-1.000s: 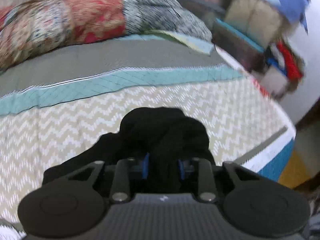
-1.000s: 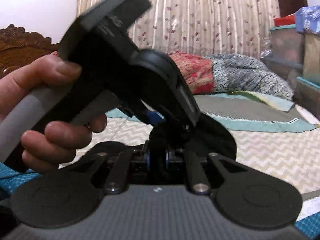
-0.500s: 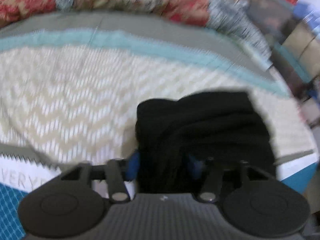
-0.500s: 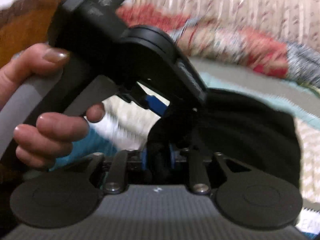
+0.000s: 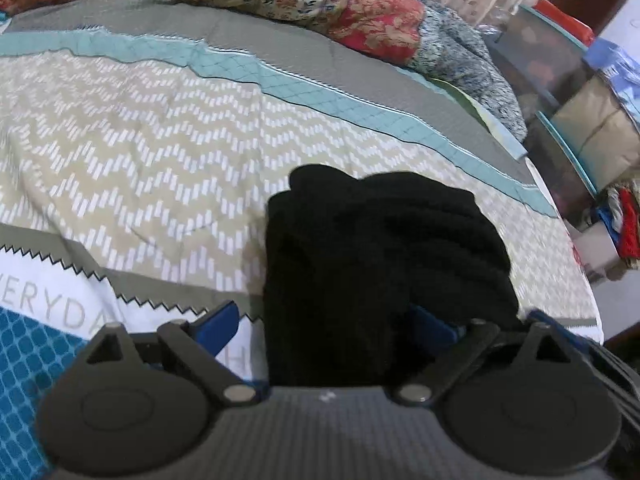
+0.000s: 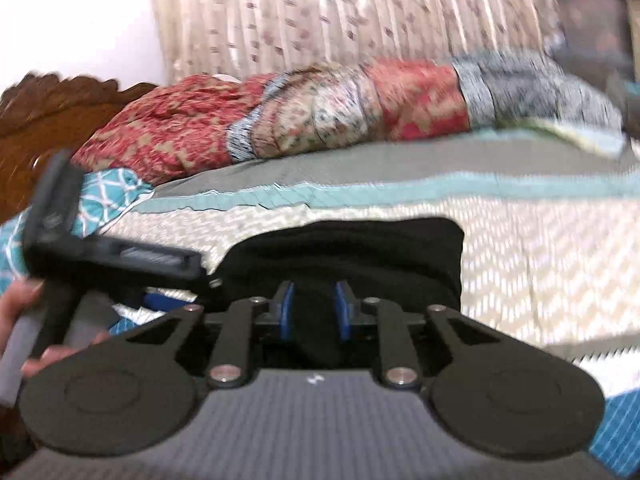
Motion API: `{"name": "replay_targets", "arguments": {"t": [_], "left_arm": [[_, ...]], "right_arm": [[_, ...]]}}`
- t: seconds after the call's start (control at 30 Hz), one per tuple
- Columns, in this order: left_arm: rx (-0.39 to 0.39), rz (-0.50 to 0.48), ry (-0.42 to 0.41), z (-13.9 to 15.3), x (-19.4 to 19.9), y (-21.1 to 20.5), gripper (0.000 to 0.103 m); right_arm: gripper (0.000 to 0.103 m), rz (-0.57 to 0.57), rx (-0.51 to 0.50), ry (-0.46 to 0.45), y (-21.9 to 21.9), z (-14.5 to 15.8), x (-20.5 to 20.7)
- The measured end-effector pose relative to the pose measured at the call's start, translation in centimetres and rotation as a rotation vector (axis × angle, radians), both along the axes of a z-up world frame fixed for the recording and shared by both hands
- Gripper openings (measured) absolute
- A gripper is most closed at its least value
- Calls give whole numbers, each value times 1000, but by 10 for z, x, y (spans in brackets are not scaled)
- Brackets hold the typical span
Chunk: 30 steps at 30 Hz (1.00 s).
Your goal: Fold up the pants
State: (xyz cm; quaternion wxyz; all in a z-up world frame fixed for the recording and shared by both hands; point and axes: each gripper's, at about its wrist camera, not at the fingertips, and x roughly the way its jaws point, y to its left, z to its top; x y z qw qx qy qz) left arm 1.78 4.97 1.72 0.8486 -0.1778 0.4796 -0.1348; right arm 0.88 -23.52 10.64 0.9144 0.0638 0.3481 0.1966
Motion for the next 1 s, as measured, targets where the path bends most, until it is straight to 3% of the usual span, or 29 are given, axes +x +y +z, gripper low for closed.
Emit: {"name": "replay_targets", "arguments": {"t": [0.07, 0.1, 0.27, 0.37, 0.53, 0.7, 0.8, 0.97, 1.0], "left_arm": [[13, -7, -2, 1, -5, -2, 96], [15, -7, 2, 1, -6, -2, 96], [45, 14, 23, -3, -11, 3, 98], [60, 4, 36, -10, -11, 2, 98], [92, -10, 35, -21, -12, 0, 103], [18, 16, 45, -17, -13, 14, 103], [-29, 8, -18, 2, -18, 23, 103], [-38, 0, -27, 11, -6, 20, 103], [-42, -3, -6, 7, -1, 18, 103]], "right_arm": [[20, 62, 9, 105, 19, -18, 5], [19, 101, 7, 133, 33, -21, -12], [17, 428, -181, -18, 107, -15, -79], [17, 477, -175, -29, 113, -10, -88], [17, 382, -62, 4, 91, 1, -72], [18, 231, 2, -3, 54, 9, -68], [31, 110, 82, 7, 22, 15, -58], [78, -170, 189, 19, -33, 7, -45], [81, -215, 213, 30, -42, 2, -43]]}}
